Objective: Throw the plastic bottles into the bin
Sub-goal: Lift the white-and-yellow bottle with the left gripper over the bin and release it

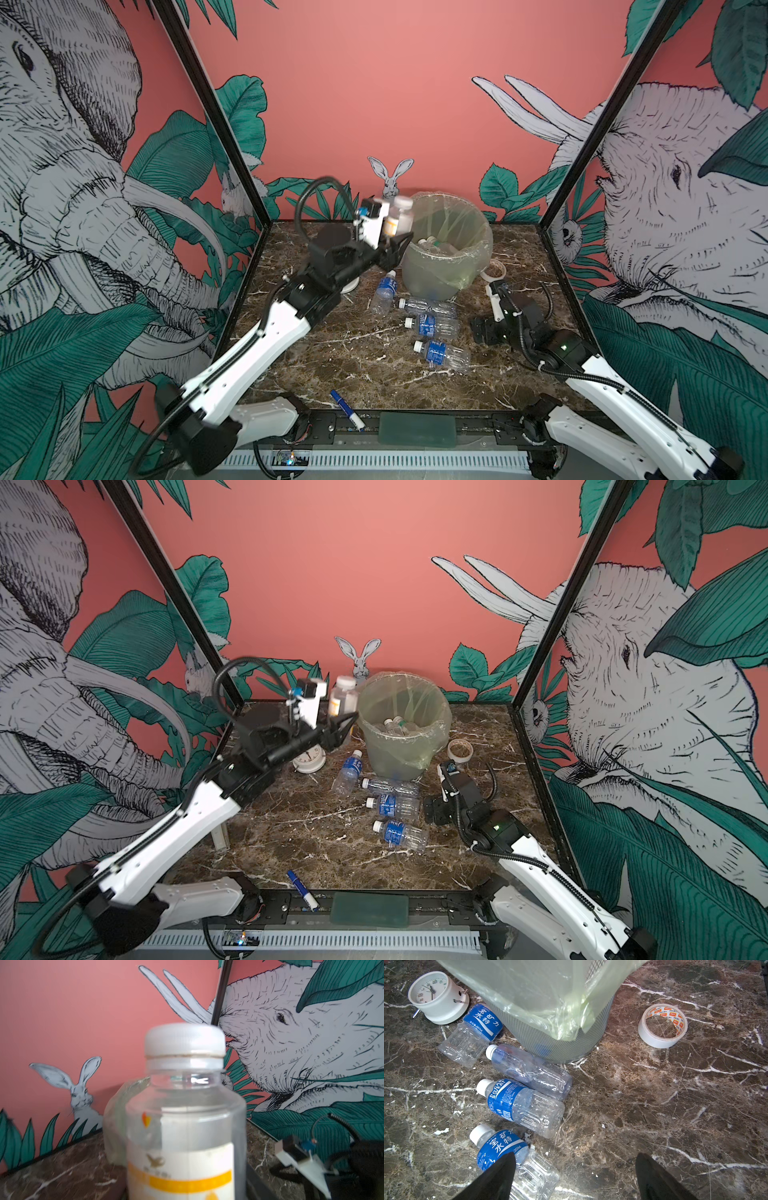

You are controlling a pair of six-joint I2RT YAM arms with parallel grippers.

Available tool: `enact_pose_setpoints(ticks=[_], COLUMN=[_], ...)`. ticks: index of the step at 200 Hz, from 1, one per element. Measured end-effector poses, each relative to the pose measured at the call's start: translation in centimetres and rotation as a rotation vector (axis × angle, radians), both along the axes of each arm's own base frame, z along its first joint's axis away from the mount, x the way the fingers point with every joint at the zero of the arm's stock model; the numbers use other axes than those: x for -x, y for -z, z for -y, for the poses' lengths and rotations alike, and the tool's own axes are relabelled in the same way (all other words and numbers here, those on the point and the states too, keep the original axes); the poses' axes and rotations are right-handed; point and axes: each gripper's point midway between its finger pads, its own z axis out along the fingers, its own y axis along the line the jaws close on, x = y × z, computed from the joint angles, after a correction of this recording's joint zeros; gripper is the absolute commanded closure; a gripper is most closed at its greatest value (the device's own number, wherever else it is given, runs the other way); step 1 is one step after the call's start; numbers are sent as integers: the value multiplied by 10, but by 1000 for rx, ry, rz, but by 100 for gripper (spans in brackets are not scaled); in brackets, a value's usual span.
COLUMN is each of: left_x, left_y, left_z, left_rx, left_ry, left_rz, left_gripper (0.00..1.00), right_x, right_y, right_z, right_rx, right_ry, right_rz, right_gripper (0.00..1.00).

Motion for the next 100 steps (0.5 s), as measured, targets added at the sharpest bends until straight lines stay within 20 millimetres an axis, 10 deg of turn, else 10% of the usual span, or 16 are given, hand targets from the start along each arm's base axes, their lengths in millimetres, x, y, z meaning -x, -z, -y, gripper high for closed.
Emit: enact_pose_setpoints(ticks=[26, 51, 100], left_x=[-58, -95, -64], left_y=[-35, -11, -17], left_z=[41, 30, -12], left_rx=[47, 50, 64], left_ry=[51, 16, -27], left_rz=[21, -56, -54], left_gripper=[0, 1, 0], right_x=[-3, -2, 3], right_y=[-12, -20, -20], right_z=[-3, -3, -7], right_rx=[-18, -32, -44], right_ry=[-2, -3, -39], right_rz=[21, 41, 28], right_gripper=[5, 4, 4])
